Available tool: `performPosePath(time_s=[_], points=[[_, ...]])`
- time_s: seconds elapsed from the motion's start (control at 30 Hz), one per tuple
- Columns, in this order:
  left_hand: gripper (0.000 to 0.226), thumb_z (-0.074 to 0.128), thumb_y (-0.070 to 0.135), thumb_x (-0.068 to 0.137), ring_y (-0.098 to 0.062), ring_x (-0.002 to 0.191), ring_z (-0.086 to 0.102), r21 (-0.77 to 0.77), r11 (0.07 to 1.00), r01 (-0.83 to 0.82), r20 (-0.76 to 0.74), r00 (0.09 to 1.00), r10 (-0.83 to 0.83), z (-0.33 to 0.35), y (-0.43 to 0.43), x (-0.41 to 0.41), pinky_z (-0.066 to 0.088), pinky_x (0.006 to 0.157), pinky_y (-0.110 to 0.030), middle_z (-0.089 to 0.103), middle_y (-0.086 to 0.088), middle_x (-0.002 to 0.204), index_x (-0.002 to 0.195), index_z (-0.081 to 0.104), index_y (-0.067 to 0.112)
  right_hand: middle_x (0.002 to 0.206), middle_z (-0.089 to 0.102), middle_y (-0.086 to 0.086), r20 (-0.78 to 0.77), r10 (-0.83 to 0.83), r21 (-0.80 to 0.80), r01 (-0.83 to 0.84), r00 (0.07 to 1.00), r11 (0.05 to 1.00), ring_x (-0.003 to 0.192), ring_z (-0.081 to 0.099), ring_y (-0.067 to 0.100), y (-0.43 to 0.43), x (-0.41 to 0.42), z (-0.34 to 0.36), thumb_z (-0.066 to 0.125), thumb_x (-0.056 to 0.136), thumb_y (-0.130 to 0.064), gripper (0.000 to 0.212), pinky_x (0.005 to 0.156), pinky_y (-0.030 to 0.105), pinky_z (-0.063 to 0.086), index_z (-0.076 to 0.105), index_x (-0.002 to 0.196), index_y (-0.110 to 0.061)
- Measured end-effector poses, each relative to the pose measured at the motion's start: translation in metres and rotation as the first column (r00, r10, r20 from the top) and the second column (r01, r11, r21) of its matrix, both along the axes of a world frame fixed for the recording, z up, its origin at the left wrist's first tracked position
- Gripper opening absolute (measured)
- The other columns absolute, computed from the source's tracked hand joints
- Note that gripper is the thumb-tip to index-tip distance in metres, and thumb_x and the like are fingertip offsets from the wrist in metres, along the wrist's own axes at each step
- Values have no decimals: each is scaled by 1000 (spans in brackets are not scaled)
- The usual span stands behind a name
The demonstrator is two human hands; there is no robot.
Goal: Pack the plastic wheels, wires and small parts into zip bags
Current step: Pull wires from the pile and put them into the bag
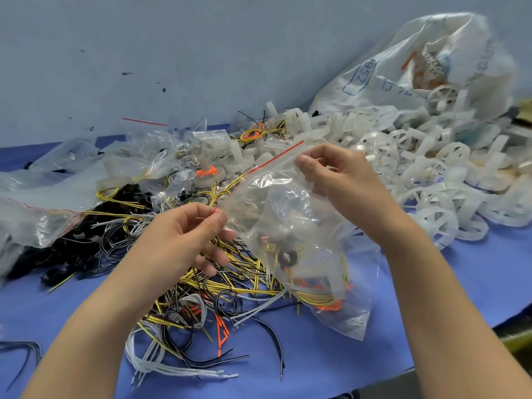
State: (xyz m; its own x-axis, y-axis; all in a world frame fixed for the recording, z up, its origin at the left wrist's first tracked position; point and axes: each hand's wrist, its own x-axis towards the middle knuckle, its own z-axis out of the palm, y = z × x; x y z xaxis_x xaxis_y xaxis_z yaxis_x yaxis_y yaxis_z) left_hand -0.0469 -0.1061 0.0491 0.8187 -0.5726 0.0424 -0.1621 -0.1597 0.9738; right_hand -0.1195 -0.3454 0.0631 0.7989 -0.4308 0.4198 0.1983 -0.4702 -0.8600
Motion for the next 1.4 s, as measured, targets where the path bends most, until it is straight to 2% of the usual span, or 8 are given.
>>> performPosePath(time_s=[0.1, 0.3, 0.4, 0.53, 0.63, 0.77, 1.03, 1.4], points=[[22, 60, 25, 92, -22, 60, 67, -3, 1000, -26, -10, 1000, 26, -2, 0, 3, 54, 47, -26, 74, -8, 90, 102, 64, 6, 72, 60, -11, 4, 2, -1, -2, 1000, 1000, 58, 55, 1, 0, 0, 0, 65, 95, -33, 11, 61, 19, 49, 70, 89, -26], [19, 61, 25, 93, -21, 60, 68, 24, 999, -43, -15, 999, 43, -6, 0, 8, 57, 50, -28, 75, -6, 90, 101, 65, 8, 72, 59, -9, -16, -8, -8, 8, 1000, 1000, 57, 55, 7, 3, 3, 0, 67, 94, -32, 11, 67, 34, 52, 69, 86, -25], [18, 61, 26, 93, -22, 62, 69, 34, 999, -36, -11, 999, 37, -7, 2, 10, 58, 52, -30, 75, -7, 90, 99, 65, 10, 76, 60, -6, -32, -10, -10, 10, 999, 1000, 65, 58, 10, 4, 4, -1, 66, 94, -32, 12, 74, 42, 57, 70, 89, -22], [19, 60, 27, 93, -22, 63, 70, 50, 999, -20, -11, 1000, 20, -6, 4, 11, 59, 54, -29, 75, -6, 90, 98, 65, 10, 80, 62, -5, -61, -10, -21, 8, 998, 1000, 85, 66, 27, 5, 6, -2, 65, 95, -35, 12, 83, 52, 56, 70, 91, -24], [19, 60, 27, 92, -22, 63, 70, 58, 998, -11, -4, 1000, 12, -5, 5, 10, 60, 55, -31, 75, -6, 89, 98, 66, 9, 81, 61, -5, -64, -10, -15, 9, 998, 1000, 82, 66, 25, 4, 6, -4, 64, 95, -35, 13, 83, 53, 56, 71, 93, -24], [23, 60, 30, 93, -23, 66, 71, 96, 995, 24, -14, 1000, -23, -5, 8, 10, 60, 56, -30, 75, -7, 90, 98, 66, 8, 80, 61, -9, -67, -24, -23, 23, 997, 999, 72, 61, 12, 6, 8, -7, 64, 94, -37, 12, 82, 51, 56, 71, 91, -27], [23, 60, 27, 92, -24, 64, 69, 173, 982, 81, -83, 994, -68, -9, 10, 11, 56, 51, -28, 74, -11, 88, 96, 64, 5, 88, 62, -11, -140, -60, -143, 39, 988, 989, 80, 58, 6, 11, 15, -15, 58, 97, -37, 18, 74, 30, 49, 71, 99, -25], [21, 62, 28, 91, -24, 64, 69, 232, 966, 116, -95, 991, -96, -12, 14, 13, 55, 52, -28, 73, -8, 86, 98, 68, 9, 88, 60, -14, -222, -56, -196, 12, 973, 981, 84, 55, 6, 17, 15, -16, 54, 100, -39, 22, 77, 32, 46, 69, 105, -24]])
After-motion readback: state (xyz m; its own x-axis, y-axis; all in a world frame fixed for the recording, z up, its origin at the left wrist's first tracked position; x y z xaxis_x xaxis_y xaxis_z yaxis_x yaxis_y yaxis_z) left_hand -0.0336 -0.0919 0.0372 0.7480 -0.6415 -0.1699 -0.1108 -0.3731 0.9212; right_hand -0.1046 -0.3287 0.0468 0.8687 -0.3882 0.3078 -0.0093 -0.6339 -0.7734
